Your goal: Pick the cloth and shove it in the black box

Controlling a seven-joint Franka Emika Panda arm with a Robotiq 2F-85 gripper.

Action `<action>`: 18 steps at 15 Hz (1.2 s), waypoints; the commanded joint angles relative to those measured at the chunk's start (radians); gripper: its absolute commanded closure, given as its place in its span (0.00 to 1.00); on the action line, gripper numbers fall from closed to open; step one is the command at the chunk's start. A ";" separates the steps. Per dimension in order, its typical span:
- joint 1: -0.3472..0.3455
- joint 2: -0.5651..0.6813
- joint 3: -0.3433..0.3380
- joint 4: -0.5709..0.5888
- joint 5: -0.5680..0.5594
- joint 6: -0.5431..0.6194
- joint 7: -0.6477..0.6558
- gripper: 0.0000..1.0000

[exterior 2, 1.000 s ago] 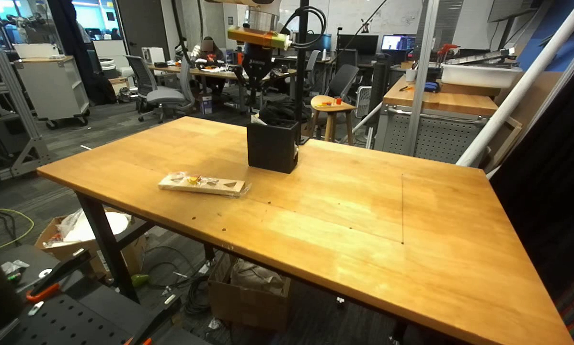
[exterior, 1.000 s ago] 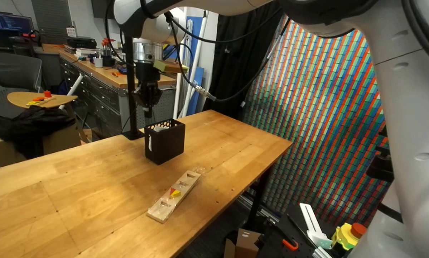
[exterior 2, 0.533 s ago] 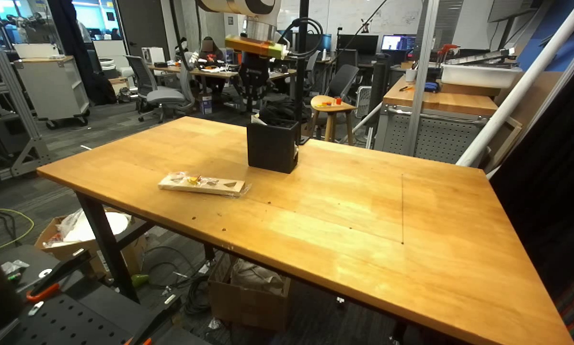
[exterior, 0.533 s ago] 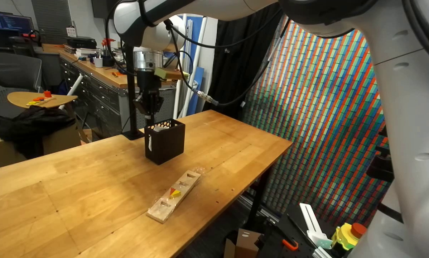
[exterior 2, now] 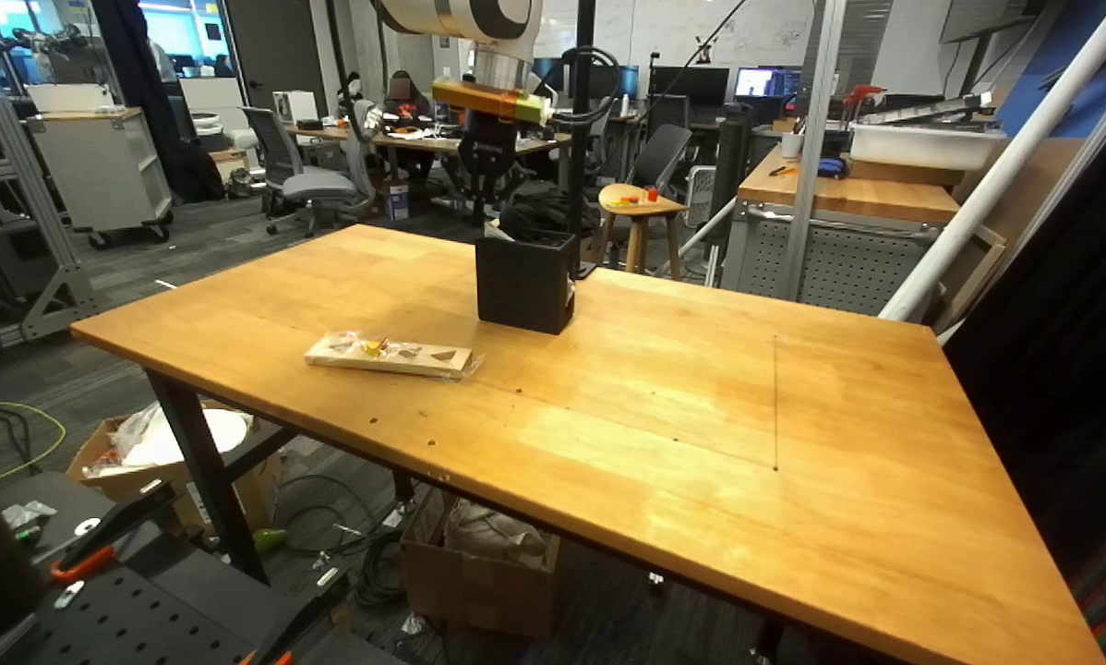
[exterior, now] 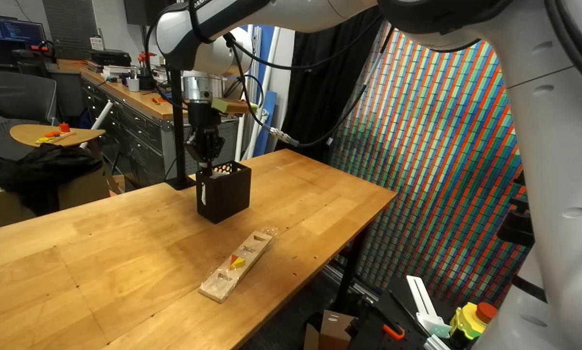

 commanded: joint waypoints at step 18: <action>-0.010 0.022 -0.016 0.032 -0.031 0.022 -0.016 1.00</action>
